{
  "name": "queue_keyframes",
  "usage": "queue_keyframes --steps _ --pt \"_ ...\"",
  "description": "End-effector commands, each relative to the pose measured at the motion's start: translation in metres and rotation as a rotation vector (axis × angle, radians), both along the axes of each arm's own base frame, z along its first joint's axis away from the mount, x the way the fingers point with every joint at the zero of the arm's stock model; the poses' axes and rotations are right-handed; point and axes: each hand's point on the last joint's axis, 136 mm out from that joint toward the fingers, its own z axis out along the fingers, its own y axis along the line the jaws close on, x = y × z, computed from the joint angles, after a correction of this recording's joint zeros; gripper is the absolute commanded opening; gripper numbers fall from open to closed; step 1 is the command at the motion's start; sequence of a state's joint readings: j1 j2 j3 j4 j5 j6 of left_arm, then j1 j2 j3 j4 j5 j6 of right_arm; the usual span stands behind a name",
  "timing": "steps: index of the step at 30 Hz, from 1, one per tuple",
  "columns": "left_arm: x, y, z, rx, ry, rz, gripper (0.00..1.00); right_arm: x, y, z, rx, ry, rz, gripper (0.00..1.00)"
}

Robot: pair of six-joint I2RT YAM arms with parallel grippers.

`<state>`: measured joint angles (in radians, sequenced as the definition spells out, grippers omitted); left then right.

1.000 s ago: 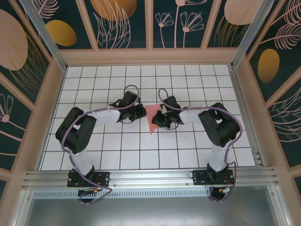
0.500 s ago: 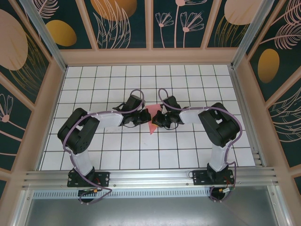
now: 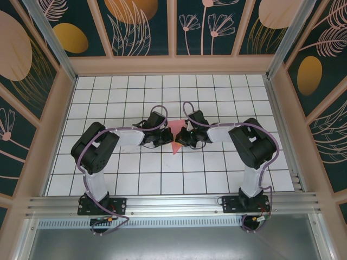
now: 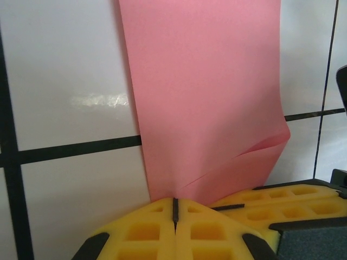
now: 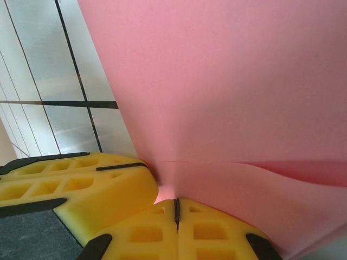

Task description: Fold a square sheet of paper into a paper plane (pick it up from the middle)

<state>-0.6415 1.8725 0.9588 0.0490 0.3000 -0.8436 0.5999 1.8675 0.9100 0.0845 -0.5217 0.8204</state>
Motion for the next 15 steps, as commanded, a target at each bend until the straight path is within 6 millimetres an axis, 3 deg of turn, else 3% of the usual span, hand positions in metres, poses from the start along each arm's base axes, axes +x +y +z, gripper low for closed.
queue_keyframes --steps 1,4,8,13,15 --pt "-0.010 0.015 -0.027 0.111 0.049 0.004 0.00 0.002 -0.009 0.005 0.024 -0.020 -0.020 0.00" --pt "-0.012 0.019 -0.034 0.145 0.057 0.003 0.00 0.005 -0.007 0.021 0.085 -0.066 -0.005 0.00" --pt "-0.015 0.026 -0.041 0.186 0.064 0.007 0.00 0.003 -0.012 0.025 0.098 -0.103 0.008 0.00" --pt "-0.019 0.032 -0.049 0.229 0.078 0.009 0.00 -0.006 -0.018 0.011 0.061 -0.083 0.029 0.00" --pt "-0.020 0.035 -0.052 0.245 0.083 0.011 0.00 0.001 -0.030 0.004 0.040 -0.071 0.002 0.00"
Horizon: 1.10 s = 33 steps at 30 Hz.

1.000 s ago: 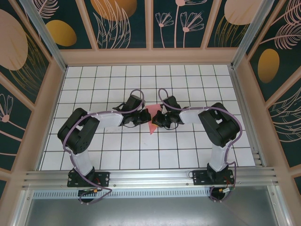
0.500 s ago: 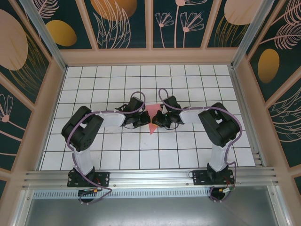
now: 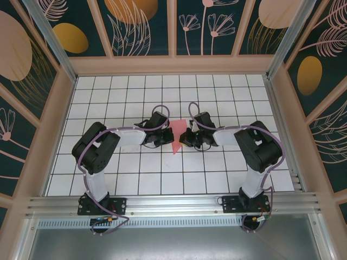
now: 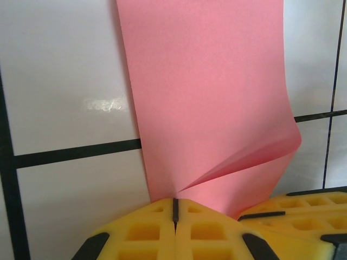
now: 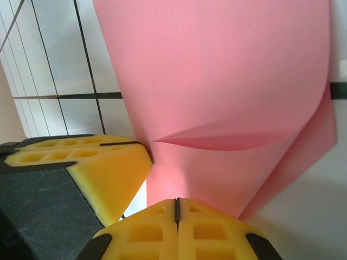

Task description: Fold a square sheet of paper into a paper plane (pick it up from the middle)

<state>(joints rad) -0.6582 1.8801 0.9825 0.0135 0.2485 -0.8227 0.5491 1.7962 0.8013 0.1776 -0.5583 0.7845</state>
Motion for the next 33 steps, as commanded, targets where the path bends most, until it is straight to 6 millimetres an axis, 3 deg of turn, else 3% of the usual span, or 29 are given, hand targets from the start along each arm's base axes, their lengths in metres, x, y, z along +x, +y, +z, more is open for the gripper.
queue_keyframes --steps 1,7,14,24,33 --pt "-0.022 0.036 -0.050 0.201 0.104 0.020 0.00 0.002 -0.012 -0.007 -0.016 -0.008 0.004 0.00" --pt "-0.016 0.039 -0.048 0.256 0.082 0.021 0.00 0.009 -0.019 -0.016 -0.055 0.009 -0.017 0.00" --pt "-0.020 0.047 -0.057 0.313 0.088 0.003 0.00 0.032 -0.028 -0.003 -0.061 -0.033 -0.061 0.00" --pt "-0.024 0.049 -0.064 0.330 0.097 -0.011 0.00 0.047 -0.055 -0.031 -0.119 0.026 -0.136 0.00" --pt "-0.025 0.049 -0.067 0.325 0.103 -0.004 0.00 0.081 -0.069 -0.022 -0.151 -0.011 -0.198 0.00"
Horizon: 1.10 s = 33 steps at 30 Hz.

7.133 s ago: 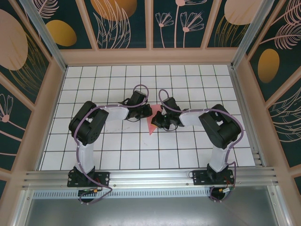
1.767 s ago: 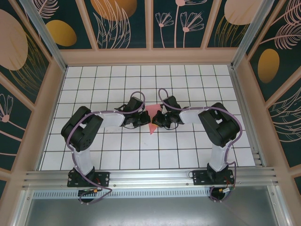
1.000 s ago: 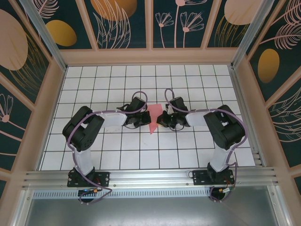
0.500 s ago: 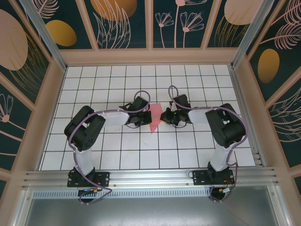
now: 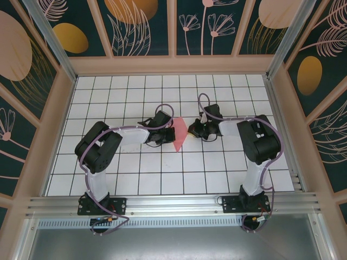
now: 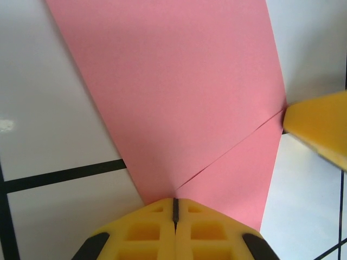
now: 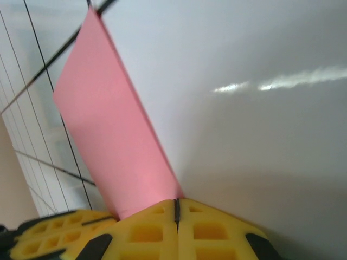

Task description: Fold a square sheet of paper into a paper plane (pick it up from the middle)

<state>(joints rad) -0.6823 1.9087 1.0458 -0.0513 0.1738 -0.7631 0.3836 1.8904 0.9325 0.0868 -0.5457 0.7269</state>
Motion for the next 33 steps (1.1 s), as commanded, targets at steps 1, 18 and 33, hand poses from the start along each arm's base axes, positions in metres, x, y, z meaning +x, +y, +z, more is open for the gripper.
queue_keyframes --steps 1,18,33 --pt "-0.031 0.051 -0.066 0.239 0.144 0.042 0.00 0.019 -0.022 -0.012 -0.102 -0.017 -0.063 0.00" --pt "-0.036 0.053 -0.070 0.212 0.152 0.086 0.00 -0.085 0.039 0.032 0.065 -0.014 0.134 0.00" --pt "-0.037 0.052 -0.072 0.206 0.157 0.094 0.00 -0.101 0.063 0.010 0.074 0.047 0.209 0.00"
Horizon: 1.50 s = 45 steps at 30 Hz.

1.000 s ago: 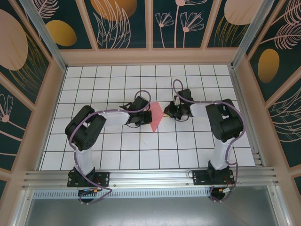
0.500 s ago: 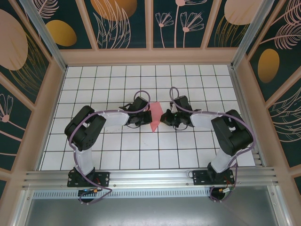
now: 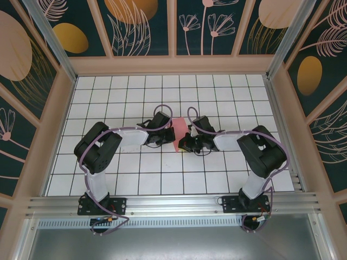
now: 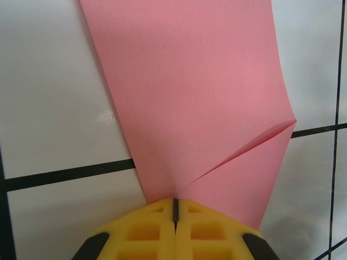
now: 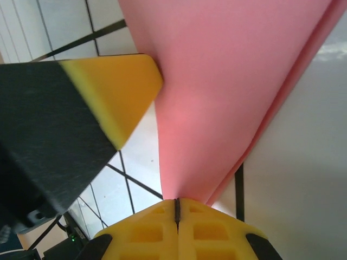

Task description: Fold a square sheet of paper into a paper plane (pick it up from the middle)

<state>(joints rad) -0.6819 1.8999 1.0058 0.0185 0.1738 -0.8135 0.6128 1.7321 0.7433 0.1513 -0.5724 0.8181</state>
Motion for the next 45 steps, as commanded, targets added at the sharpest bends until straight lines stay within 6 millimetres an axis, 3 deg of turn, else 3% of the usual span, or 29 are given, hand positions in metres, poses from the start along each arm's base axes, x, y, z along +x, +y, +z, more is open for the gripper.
queue_keyframes --steps 1,10,18,26,34,41,45 --pt "-0.039 0.053 -0.072 0.244 0.169 0.049 0.00 -0.002 0.008 -0.003 0.018 0.012 0.029 0.00" --pt "-0.038 0.054 -0.072 0.245 0.169 0.053 0.00 -0.017 -0.008 -0.032 -0.084 0.082 0.033 0.00" --pt "-0.039 0.054 -0.074 0.246 0.171 0.055 0.00 -0.007 0.008 0.005 -0.002 -0.011 0.058 0.00" --pt "-0.040 0.053 -0.075 0.243 0.173 0.055 0.00 -0.020 0.010 -0.011 -0.030 0.031 0.082 0.00" --pt "-0.040 0.053 -0.075 0.241 0.173 0.057 0.00 -0.020 0.011 -0.016 -0.058 0.037 0.097 0.00" --pt "-0.038 0.052 -0.070 0.240 0.163 0.052 0.00 0.010 0.002 0.018 -0.023 -0.068 0.016 0.00" --pt "-0.033 0.049 -0.066 0.235 0.147 0.040 0.00 0.025 -0.013 0.011 -0.041 -0.062 -0.031 0.00"
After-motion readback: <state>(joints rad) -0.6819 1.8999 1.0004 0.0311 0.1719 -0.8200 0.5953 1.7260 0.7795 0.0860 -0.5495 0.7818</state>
